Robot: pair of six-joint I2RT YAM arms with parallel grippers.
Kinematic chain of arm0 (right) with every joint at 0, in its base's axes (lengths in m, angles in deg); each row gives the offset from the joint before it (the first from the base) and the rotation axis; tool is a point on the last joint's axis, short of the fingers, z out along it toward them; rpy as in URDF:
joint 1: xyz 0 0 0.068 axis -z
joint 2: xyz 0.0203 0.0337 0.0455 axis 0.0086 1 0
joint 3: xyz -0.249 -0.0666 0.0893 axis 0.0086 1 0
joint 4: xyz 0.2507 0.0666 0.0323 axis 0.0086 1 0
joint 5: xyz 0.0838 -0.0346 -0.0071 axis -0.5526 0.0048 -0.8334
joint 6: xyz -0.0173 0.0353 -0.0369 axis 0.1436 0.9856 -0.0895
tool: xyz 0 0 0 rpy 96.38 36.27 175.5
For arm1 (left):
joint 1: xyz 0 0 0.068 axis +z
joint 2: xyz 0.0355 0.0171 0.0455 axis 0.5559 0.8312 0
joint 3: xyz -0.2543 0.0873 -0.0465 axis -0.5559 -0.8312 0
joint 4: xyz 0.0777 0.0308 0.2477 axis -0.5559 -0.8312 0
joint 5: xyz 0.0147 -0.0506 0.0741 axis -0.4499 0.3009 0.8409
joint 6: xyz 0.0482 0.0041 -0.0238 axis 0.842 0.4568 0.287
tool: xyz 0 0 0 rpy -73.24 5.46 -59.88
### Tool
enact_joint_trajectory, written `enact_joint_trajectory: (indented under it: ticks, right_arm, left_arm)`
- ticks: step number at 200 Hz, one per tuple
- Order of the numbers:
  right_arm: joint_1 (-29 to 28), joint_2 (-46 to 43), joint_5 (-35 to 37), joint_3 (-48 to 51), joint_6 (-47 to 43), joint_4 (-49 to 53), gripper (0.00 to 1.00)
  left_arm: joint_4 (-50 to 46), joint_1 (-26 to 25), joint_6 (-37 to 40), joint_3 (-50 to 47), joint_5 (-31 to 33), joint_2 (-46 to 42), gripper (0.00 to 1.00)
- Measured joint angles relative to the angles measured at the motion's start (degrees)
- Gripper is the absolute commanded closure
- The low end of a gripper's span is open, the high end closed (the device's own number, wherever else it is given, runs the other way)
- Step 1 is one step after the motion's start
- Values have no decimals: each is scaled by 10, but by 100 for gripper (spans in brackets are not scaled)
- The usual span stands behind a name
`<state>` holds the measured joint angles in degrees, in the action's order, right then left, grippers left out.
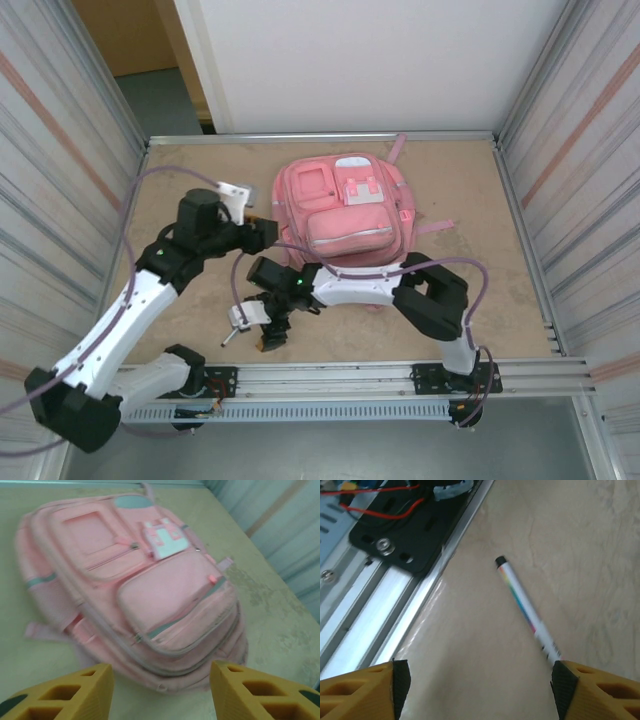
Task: Pack books, pencil case, and school supplies into a backpack
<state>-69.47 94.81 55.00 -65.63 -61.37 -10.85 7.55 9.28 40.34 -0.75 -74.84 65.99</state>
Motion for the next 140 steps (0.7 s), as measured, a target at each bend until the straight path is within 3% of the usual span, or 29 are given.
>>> enact_joint_trajectory:
  ticks: [32,53,66,93,110,140]
  right_arm:
    - [9,72,1,-64,-28,9,32]
    - [12,108,9,-88,-27,13,49]
    - [14,120,6,-98,-16,28,69]
    - [7,113,36,-93,10,31,81]
    - [-3,92,69,-62,32,7,95]
    - [-6,33,141,21,130,-29,98]
  left_arm:
    - [-69,46,-6,-19,14,-57,44]
    - [-98,66,-6,-28,30,-81,42]
    - [-112,78,-4,-30,36,-90,43]
    - [-127,88,6,-30,41,-92,47]
    - [-131,88,17,-30,40,-91,52]
    - [-131,88,45,-31,26,-84,56]
